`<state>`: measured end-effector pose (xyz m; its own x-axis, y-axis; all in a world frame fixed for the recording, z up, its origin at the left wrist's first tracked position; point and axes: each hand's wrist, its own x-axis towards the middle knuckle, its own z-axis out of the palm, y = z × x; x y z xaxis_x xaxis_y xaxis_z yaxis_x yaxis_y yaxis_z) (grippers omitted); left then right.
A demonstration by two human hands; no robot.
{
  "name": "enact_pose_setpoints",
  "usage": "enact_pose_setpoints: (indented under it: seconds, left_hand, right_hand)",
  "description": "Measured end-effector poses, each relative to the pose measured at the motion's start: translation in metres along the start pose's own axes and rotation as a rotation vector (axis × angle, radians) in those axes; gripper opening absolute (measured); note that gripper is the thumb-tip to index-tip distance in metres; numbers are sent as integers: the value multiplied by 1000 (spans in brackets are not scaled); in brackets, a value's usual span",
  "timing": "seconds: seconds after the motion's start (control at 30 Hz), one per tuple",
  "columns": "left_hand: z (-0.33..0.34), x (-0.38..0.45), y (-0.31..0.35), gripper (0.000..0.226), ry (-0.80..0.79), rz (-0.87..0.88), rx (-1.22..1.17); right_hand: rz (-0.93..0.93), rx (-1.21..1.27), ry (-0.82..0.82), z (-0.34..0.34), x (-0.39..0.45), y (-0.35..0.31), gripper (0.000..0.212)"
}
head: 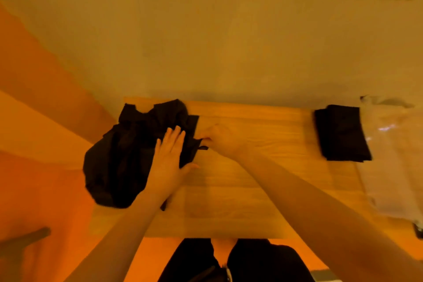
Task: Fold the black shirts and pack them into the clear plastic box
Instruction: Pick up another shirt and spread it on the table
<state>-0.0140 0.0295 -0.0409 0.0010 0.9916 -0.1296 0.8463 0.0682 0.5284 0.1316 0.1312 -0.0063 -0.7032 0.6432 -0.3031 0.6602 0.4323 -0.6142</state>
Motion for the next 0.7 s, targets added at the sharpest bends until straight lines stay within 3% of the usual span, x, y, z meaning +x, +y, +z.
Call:
enact_pose_setpoints:
  seconds: [0.1, 0.17, 0.33, 0.53, 0.7]
  left_hand:
    - [-22, 29, 49, 36, -102, -30, -393]
    - [-35, 47, 74, 9, -94, -8, -483]
    - [-63, 82, 128, 15, -156, 1, -686]
    - [-93, 104, 190, 11, -225, 109, -814]
    - [-136, 123, 235, 16, -104, 119, -993]
  right_hand:
    - [76, 58, 35, -49, -29, 7, 22]
    - [124, 118, 62, -79, -46, 15, 19]
    - [186, 284, 185, -140, -81, 27, 15]
    - [129, 368, 258, -203, -110, 12, 13]
    - [39, 566, 449, -246, -124, 5, 7]
